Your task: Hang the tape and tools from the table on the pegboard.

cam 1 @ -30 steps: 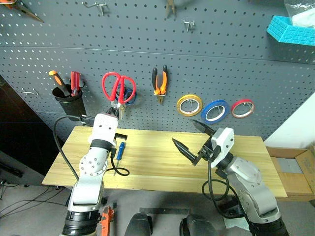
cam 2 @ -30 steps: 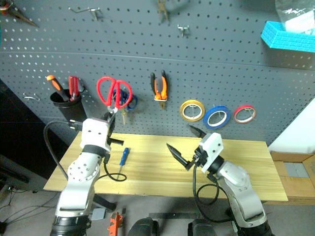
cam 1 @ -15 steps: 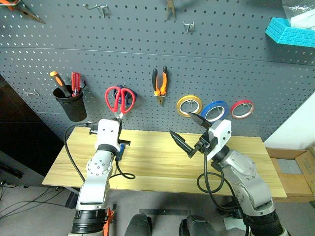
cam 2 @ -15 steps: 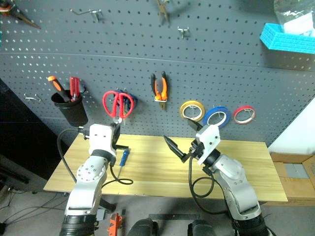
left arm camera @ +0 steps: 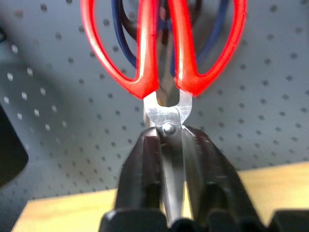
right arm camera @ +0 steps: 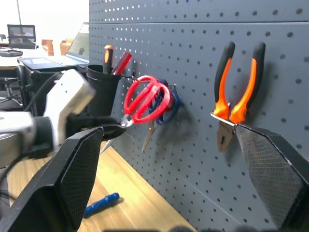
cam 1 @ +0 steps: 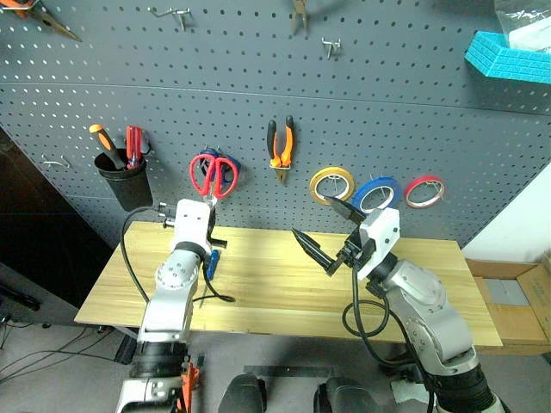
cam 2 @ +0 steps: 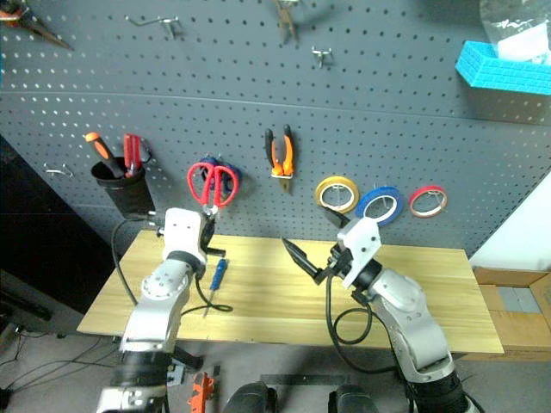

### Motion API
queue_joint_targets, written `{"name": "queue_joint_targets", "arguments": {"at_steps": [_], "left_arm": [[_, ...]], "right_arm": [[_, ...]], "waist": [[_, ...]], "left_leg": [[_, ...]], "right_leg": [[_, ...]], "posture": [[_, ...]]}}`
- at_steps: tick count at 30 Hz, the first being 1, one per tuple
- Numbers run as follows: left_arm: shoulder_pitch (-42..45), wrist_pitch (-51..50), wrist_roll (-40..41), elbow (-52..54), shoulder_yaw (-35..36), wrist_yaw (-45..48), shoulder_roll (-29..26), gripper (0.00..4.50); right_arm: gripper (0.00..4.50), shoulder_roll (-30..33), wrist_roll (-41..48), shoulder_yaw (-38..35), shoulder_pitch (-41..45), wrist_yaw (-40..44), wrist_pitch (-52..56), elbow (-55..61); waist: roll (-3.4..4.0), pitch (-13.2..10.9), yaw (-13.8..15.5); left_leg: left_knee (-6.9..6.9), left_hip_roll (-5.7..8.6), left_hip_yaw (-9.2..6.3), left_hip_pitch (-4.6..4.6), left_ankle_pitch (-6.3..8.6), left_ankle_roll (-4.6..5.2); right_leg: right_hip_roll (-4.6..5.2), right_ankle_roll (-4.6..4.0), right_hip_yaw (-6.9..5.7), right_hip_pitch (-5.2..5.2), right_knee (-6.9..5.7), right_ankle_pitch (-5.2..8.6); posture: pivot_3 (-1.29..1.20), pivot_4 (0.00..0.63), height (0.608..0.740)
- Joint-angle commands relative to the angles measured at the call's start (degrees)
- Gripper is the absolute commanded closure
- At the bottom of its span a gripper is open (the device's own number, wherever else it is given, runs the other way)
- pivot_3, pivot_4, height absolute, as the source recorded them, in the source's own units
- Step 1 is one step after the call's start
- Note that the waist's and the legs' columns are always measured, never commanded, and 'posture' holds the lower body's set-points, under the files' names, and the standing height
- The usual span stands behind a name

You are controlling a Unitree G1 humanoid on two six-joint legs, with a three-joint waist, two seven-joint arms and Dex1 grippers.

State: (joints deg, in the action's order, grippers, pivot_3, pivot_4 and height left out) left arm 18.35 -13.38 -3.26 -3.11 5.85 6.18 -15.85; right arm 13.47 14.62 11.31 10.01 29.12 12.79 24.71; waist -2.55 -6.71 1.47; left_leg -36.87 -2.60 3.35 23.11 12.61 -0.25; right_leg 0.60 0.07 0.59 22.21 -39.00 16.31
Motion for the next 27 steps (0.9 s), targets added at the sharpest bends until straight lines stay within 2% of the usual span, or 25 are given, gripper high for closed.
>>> {"name": "queue_joint_targets", "arguments": {"at_steps": [1, 7, 13, 18, 22, 25, 27], "left_arm": [[2.7, 2.9, 0.8, -1.8, 0.2, 0.7, -0.4, 2.25], [2.1, 2.9, 0.8, -2.6, -0.4, 1.2, 0.0, 0.06], [-4.4, -1.2, 1.6, 2.8, -2.1, 3.4, 0.5, 0.01], [-8.5, -6.7, 1.3, 6.3, -0.5, 4.1, -2.0, 0.01], [-6.9, -10.9, 1.8, 2.4, 1.3, 5.5, -5.5, 0.01], [-3.5, -13.1, 2.5, -3.0, 2.2, 6.1, -7.3, 0.01], [-0.5, -14.4, 2.7, -7.8, 2.3, 6.4, -7.9, 0.01]], "right_arm": [[0.0, 0.1, 0.0, -0.4, 1.1, 0.2, -1.0, 0.8], [0.0, 0.2, -0.2, -0.2, 0.6, 0.0, -0.8, 1.5], [0.0, 3.7, -1.1, 0.7, -3.9, 2.2, -1.3, 4.0], [0.0, 6.8, -2.8, 4.1, -5.8, 3.0, 2.7, 3.4], [0.0, 5.2, -5.9, 8.3, -3.2, 2.6, 3.9, 0.7], [0.0, 2.5, -7.1, 10.5, 0.6, 2.3, 5.2, -1.3], [0.0, 0.7, -7.5, 11.5, 2.9, 2.1, 6.1, -2.6]], "waist": [[0.0, 0.0, 0.0], [0.0, 0.0, -0.1], [0.0, 0.0, -0.1], [0.04, -0.1, -0.1], [0.2, -0.5, -0.2], [0.26, -1.6, 0.0], [0.19, -2.3, 0.1]], "left_leg": [[0.01, 0.0, 0.0, 0.0, 0.0, 0.0], [0.05, -0.01, 0.01, 0.0, 0.01, 0.0], [0.06, -0.01, 0.04, -0.02, 0.01, 0.0], [0.06, -0.05, 0.02, -0.05, 0.01, 0.0], [0.07, -0.1, 0.03, -0.19, 0.01, 0.0], [0.05, -0.09, 0.02, -0.2, 0.01, 0.01], [0.02, -0.08, 0.02, -0.17, 0.0, 0.02]], "right_leg": [[0.0, 0.0, 0.01, 0.0, 0.01, 0.0], [-0.01, -0.01, 0.03, 0.02, 0.0, -0.01], [0.0, -0.01, 0.07, 0.0, 0.01, -0.01], [0.01, -0.02, 0.05, 0.01, 0.0, 0.04], [0.0, 0.11, 0.02, -0.04, -0.03, 0.18], [0.01, -0.07, 0.02, -0.04, -0.03, 0.25], [0.02, 0.11, 0.02, -0.02, -0.01, 0.15]], "posture": [[0.1, 0.074, 0.74], [0.09, 0.078, 0.74], [0.09, 0.09, 0.74], [0.09, 0.118, 0.74], [0.1, 0.156, 0.74], [0.11, 0.183, 0.74], [0.11, 0.2, 0.74]]}}
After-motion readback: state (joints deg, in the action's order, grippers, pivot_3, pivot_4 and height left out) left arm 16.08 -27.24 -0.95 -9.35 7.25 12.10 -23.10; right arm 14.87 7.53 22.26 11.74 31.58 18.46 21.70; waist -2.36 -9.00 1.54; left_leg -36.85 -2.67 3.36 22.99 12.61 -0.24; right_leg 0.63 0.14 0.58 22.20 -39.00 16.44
